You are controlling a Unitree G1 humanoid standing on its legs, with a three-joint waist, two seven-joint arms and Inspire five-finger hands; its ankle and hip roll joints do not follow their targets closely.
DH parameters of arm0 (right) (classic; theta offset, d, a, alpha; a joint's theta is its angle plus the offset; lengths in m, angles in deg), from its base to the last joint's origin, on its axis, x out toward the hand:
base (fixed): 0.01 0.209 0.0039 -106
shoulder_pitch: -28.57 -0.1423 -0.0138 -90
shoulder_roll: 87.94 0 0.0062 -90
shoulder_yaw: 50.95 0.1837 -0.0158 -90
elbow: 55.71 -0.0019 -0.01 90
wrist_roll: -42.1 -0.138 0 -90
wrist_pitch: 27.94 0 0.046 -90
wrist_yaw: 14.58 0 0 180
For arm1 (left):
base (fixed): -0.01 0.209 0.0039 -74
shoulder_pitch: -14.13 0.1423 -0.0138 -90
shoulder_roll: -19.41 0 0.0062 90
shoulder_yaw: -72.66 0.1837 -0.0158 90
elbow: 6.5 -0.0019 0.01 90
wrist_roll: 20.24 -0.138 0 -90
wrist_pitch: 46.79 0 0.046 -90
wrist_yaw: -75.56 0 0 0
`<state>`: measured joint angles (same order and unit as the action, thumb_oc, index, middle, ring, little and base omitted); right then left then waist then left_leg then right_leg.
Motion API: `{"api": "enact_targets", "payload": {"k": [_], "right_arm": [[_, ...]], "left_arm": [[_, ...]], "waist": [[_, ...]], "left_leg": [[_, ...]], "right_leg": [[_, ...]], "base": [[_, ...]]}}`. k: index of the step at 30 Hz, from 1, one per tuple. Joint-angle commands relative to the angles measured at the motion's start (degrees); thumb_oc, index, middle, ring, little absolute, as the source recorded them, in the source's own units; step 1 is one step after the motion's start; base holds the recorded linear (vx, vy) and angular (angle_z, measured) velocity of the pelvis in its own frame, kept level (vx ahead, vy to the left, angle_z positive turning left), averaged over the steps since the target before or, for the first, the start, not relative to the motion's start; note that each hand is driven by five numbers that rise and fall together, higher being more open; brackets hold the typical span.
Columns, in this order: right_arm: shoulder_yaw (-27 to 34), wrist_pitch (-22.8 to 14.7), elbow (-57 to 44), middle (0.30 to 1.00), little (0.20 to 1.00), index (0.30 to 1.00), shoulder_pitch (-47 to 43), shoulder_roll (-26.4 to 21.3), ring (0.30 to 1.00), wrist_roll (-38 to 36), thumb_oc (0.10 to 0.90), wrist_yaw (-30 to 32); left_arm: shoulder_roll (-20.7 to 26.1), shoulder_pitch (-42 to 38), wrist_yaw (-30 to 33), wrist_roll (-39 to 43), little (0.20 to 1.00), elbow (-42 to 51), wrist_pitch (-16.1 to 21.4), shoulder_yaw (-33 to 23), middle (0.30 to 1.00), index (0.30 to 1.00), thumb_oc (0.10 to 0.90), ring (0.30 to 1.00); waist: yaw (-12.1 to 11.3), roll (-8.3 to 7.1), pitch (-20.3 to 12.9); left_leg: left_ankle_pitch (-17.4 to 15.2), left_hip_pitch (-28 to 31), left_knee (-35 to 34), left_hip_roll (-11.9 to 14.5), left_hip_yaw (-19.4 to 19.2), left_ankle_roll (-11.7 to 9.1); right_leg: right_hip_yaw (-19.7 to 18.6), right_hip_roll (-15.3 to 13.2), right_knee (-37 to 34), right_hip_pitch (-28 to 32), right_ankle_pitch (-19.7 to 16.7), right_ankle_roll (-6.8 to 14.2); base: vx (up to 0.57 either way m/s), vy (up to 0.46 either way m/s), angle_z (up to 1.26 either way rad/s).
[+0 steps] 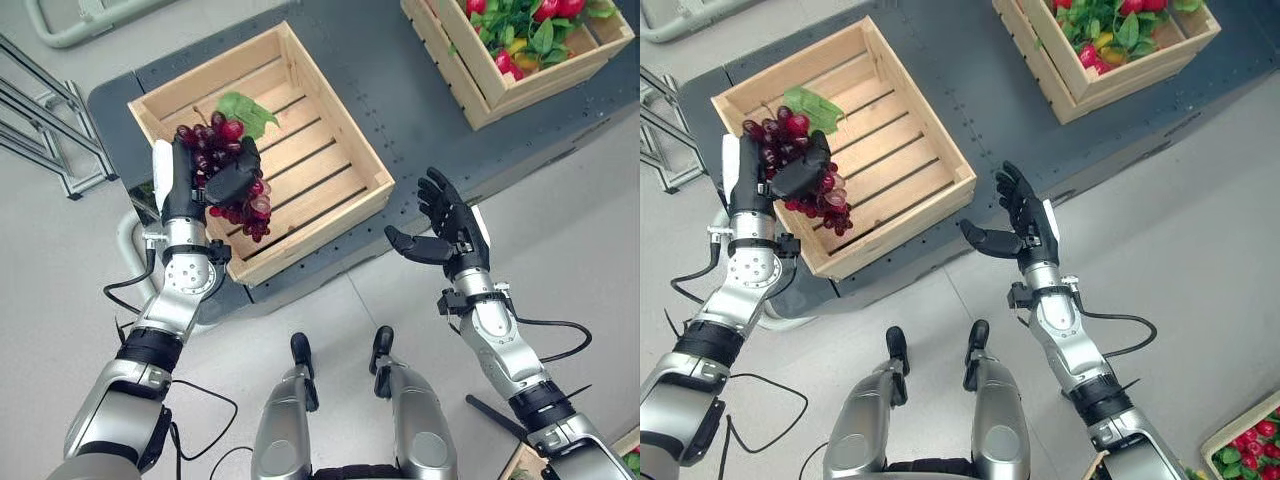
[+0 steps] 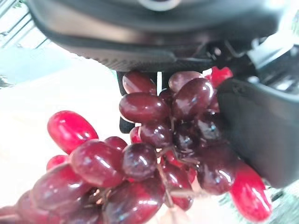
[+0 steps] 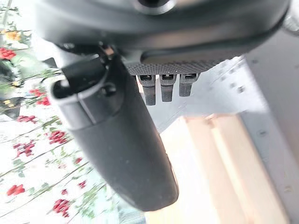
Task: Pick up the fruits from the basket on one side to the basket on the other side
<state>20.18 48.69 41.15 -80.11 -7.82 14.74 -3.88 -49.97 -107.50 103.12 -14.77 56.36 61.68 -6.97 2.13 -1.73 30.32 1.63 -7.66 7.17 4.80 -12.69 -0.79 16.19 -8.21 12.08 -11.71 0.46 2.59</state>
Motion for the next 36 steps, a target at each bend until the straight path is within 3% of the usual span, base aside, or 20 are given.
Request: {"api": "enact_targets", "payload": {"k": [1, 5, 9, 14, 19, 25, 36], "right_arm": [[1.79, -4.30, -8.89, 0.900, 0.900, 0.900, -0.51, -0.38, 0.900, 3.24, 0.800, -6.88], [0.32, -3.07, -10.19, 0.900, 0.900, 0.900, 0.14, -0.34, 0.900, 2.50, 0.800, -9.71], [-1.57, -0.41, -11.71, 0.900, 0.900, 0.900, 0.14, 0.13, 0.900, -2.05, 0.800, -12.38], [-3.88, 3.48, -11.91, 0.900, 0.900, 0.900, -0.23, 2.02, 0.900, -6.53, 0.800, -15.69], [-5.25, 4.88, -10.84, 0.900, 0.900, 0.900, -2.76, 3.63, 0.900, -10.81, 0.800, -15.97], [-7.76, 9.14, -8.16, 0.900, 0.900, 0.900, -7.45, 5.88, 0.900, -16.27, 0.800, -16.03], [-9.65, 11.00, -3.55, 0.900, 0.900, 0.900, -13.23, 10.97, 0.900, -21.43, 0.800, -13.07]], "left_arm": [[2.37, -1.69, 0.94, 1.92, 0.300, 7.12, 8.81, -4.24, 0.300, 0.300, 0.400, 0.300], [2.70, -0.24, -0.81, 2.40, 0.300, 8.61, 8.95, -5.00, 0.300, 0.300, 0.400, 0.300], [3.62, -0.14, -6.14, 4.91, 0.300, 10.84, 6.43, -4.65, 0.300, 0.300, 0.400, 0.300], [4.18, -1.26, -10.19, 6.32, 0.300, 13.46, 4.19, -2.45, 0.300, 0.300, 0.400, 0.300], [4.35, -4.76, -12.21, 8.23, 0.300, 14.48, 3.15, 0.39, 0.300, 0.300, 0.400, 0.300], [2.99, -9.77, -15.73, 9.35, 0.300, 15.03, 2.45, 5.40, 0.300, 0.300, 0.400, 0.300], [-0.83, -13.07, -19.96, 12.69, 0.300, 15.52, 1.43, 10.67, 0.300, 0.300, 0.400, 0.300]], "waist": [[-0.30, 2.94, -10.68], [-0.48, 3.67, -13.92], [-0.89, 4.33, -18.57], [-1.59, 4.63, -22.09], [-2.22, 4.67, -24.04], [-3.26, 4.40, -26.28], [-4.26, 3.84, -28.06]], "left_leg": [[-8.30, 2.80, 3.93, -4.41, -0.68, 1.74], [-7.40, 6.54, 0.27, -4.68, -0.33, 1.27], [-6.09, 10.10, -3.98, -4.62, 0.25, 0.59], [-3.77, 12.66, -9.34, -4.56, 1.16, -0.39], [-2.16, 13.21, -12.17, -4.38, 1.81, -1.40], [-2.00, 12.42, -12.17, -3.80, 3.05, -2.06], [-2.41, 13.99, -12.17, -2.73, 3.54, -2.39]], "right_leg": [[0.01, -3.12, 1.43, 5.44, 5.74, 2.33], [0.64, -2.70, -2.22, 9.60, 5.14, 2.50], [0.93, -1.76, -6.73, 13.57, 3.64, 2.54], [1.31, -0.47, -13.00, 16.91, 0.87, 2.64], [2.21, 0.42, -17.08, 18.77, -0.92, 2.59], [3.64, 1.06, -17.08, 19.31, 0.04, 1.91], [4.47, 2.01, -17.08, 21.06, 1.37, 0.68]], "base": [[0.12, -0.045, 0.00], [0.09, -0.051, 0.02], [0.09, -0.081, 0.06], [0.03, -0.102, 0.03], [-0.01, -0.137, 0.06], [-0.02, -0.111, 0.02], [0.01, -0.076, 0.04]]}}
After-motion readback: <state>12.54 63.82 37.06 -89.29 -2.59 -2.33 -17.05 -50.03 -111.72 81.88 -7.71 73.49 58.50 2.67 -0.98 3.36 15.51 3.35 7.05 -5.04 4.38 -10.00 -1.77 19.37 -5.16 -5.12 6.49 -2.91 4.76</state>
